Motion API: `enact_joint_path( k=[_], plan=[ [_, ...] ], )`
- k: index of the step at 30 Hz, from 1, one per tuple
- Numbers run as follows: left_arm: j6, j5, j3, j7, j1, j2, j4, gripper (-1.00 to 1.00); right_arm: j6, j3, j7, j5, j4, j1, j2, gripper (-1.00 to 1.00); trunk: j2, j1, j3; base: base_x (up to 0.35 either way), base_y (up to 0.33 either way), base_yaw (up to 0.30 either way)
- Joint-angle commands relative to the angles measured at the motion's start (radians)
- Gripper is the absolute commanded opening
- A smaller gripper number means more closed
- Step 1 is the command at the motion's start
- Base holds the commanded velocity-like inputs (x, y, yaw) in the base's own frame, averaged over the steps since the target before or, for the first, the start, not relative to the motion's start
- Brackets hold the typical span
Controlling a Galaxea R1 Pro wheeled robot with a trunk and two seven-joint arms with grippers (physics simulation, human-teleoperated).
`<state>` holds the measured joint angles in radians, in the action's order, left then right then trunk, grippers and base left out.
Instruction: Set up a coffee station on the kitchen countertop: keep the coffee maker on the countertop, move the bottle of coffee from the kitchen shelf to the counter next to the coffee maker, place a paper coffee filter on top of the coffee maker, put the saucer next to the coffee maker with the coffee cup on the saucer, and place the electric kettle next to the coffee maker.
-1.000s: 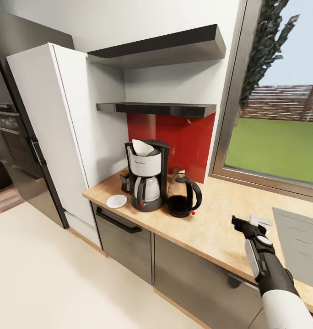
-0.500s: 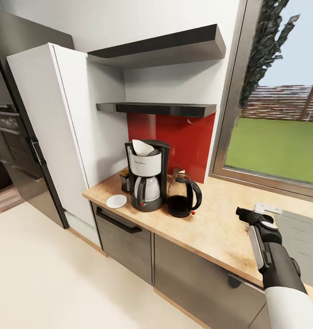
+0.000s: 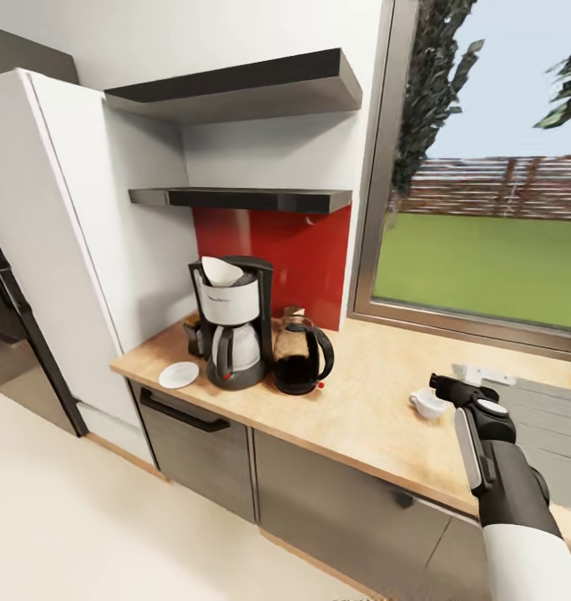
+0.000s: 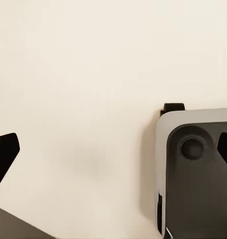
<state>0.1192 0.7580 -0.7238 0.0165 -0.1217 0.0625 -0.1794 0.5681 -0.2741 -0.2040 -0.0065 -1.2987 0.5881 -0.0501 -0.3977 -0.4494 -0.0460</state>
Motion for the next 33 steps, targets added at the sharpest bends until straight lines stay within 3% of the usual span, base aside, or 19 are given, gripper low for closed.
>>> enact_joint_path(
  k=[1, 8, 12, 15, 16, 21, 26, 27, 28, 29, 31, 33],
  plan=[
    [0.005, 0.01, -0.007, 0.002, 0.0, 0.0, 0.001, 1.0, 0.006, 0.001, -0.003, -0.001, -0.001, 0.001, 0.001, 1.0, -0.002, -0.001, -0.002, 0.0, 0.0, -0.3],
    [0.003, 0.015, -0.001, 0.001, 0.007, 0.002, 0.003, 1.0, 0.004, 0.002, -0.003, -0.003, 0.0, 0.001, 0.006, 1.0, -0.002, -0.001, -0.002, 0.0, 0.0, -0.3],
    [-0.006, 0.018, 0.002, 0.002, 0.009, 0.012, 0.008, 1.0, 0.01, 0.003, -0.003, -0.003, 0.005, 0.001, 0.028, 1.0, -0.002, -0.001, -0.004, 0.0, 0.0, -0.295],
    [-0.012, 0.017, 0.002, 0.003, 0.008, 0.024, 0.014, 1.0, 0.067, 0.013, -0.003, -0.003, 0.011, 0.001, 0.037, 1.0, -0.002, -0.001, -0.006, 0.0, 0.0, -0.281],
    [-0.013, 0.015, 0.0, 0.003, 0.008, 0.029, 0.016, 1.0, 0.131, 0.038, -0.003, -0.004, 0.009, 0.001, 0.039, 1.0, -0.002, -0.001, -0.007, 0.0, 0.0, -0.276],
    [-0.015, 0.014, -0.002, 0.006, 0.009, 0.033, 0.018, 1.0, 0.243, 0.088, -0.004, -0.005, -0.012, 0.025, 0.041, 1.0, -0.002, -0.001, -0.011, 0.0, 0.0, -0.237],
    [-0.017, 0.014, -0.004, 0.008, 0.011, 0.034, 0.02, 1.0, 0.287, 0.103, -0.002, -0.008, -0.009, 0.12, 0.043, 1.0, -0.002, -0.001, -0.012, 0.0, 0.0, -0.076],
    [-0.023, 0.014, -0.005, 0.008, 0.011, 0.034, 0.021, 1.0, 0.297, 0.115, -0.002, -0.008, 0.023, 0.153, 0.049, 1.0, -0.002, -0.001, -0.012, 0.0, 0.0, -0.011],
    [-0.053, 0.014, -0.005, 0.008, 0.011, 0.034, 0.021, 1.0, 0.306, 0.126, -0.002, -0.007, 0.11, 0.229, 0.064, 1.0, -0.002, -0.001, -0.012, 0.0, 0.0, -0.004],
    [-0.062, 0.014, -0.005, 0.009, 0.011, 0.034, 0.021, 1.0, 0.307, 0.128, -0.002, -0.007, 0.134, 0.248, 0.067, 1.0, -0.002, -0.001, -0.012, 0.0, 0.0, -0.004],
    [-0.117, 0.012, -0.005, 0.01, 0.011, 0.034, 0.021, 1.0, 0.311, 0.133, -0.003, -0.008, 0.305, 0.364, 0.082, 1.0, -0.002, -0.001, -0.012, 0.0, 0.0, -0.001],
    [-0.127, 0.012, -0.006, 0.011, 0.011, 0.034, 0.021, 1.0, 0.31, 0.135, -0.002, -0.008, 0.359, 0.401, 0.09, 1.0, -0.002, -0.001, -0.012, 0.0, 0.0, 0.0]
  ],
)
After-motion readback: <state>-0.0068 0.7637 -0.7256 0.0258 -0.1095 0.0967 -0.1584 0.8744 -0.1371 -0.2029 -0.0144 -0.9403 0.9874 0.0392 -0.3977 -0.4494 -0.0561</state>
